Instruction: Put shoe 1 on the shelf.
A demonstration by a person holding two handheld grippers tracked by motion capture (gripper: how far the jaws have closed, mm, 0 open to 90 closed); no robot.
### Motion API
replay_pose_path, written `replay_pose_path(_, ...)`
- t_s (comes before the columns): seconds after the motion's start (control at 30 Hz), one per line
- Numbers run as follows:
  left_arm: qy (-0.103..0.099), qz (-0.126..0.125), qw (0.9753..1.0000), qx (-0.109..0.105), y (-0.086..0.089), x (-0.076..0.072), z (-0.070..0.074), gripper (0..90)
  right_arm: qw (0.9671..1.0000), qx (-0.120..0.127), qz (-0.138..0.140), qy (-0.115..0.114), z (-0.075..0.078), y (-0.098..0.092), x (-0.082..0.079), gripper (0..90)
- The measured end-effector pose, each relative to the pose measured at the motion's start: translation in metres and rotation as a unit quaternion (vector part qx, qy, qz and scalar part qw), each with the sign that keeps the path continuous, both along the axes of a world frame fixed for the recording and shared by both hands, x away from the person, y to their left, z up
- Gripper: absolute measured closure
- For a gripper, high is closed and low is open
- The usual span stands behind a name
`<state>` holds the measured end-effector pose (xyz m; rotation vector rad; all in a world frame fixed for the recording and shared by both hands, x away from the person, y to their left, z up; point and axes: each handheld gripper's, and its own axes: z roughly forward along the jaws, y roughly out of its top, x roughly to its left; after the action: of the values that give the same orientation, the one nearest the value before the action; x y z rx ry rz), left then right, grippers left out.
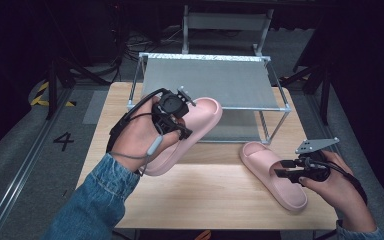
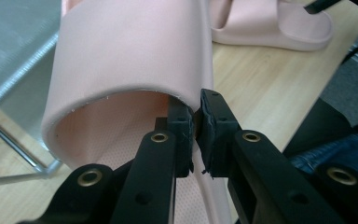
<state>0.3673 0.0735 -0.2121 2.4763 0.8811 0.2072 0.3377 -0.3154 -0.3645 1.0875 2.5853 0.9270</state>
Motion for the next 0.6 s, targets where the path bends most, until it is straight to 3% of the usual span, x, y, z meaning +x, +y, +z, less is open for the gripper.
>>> replay_pose_path(0.17, -0.001, 0.015, 0.9998, -0.012, -0.003, 0.013, 0.009, 82.6, 0.9999, -0.002, 0.010, 0.006, -0.003, 0.005, 0.001, 55.8)
replay_pose_path(0.3, -0.008, 0.025, 0.9996, -0.008, -0.006, 0.023, 0.014, 82.7, 0.9999, -0.001, 0.013, 0.005, -0.003, 0.006, 0.001, 55.8)
replay_pose_path(0.6, -0.011, 0.047, 0.9987, -0.013, -0.008, 0.044, 0.014, 82.7, 0.9999, 0.002, 0.015, 0.001, -0.001, 0.006, -0.001, 55.8)
